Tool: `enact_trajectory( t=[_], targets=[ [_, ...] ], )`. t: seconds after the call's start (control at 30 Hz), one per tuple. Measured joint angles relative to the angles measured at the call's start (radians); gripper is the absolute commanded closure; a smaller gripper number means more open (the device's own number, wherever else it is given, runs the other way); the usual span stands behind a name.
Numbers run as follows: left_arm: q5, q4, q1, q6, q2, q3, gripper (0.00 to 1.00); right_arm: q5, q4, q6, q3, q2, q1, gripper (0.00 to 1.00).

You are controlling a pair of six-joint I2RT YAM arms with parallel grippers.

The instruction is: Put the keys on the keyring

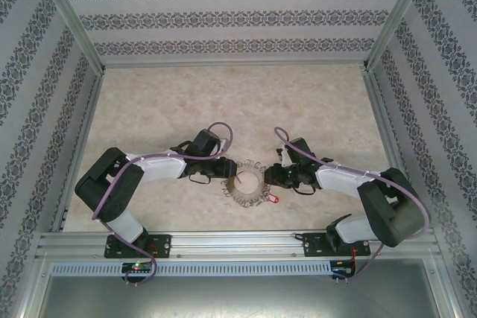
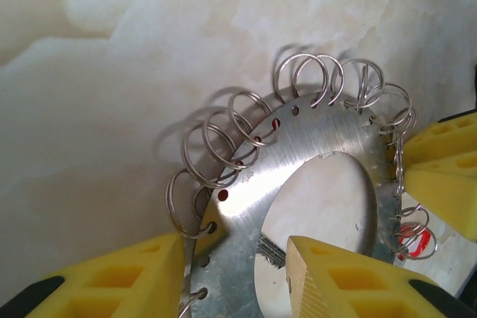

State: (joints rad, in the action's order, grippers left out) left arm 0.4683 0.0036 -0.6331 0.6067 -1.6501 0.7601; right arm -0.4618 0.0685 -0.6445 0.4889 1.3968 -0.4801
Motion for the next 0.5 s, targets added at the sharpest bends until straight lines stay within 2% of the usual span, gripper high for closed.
enact_trajectory(
  t=[0.2,0.43,0.5],
  targets=[
    [0.022,0.000,0.003,0.000,-0.022,0.006,0.61,-0.034,-0.041,-0.006,0.004,0.028,0.000,0.76],
    [0.025,-0.001,0.007,0.005,-0.022,0.006,0.64,-0.067,-0.083,-0.007,0.004,0.051,0.000,0.77],
    [0.021,-0.003,0.007,0.005,-0.022,0.006,0.68,-0.068,-0.085,-0.007,0.004,0.052,0.001,0.77]
  ],
)
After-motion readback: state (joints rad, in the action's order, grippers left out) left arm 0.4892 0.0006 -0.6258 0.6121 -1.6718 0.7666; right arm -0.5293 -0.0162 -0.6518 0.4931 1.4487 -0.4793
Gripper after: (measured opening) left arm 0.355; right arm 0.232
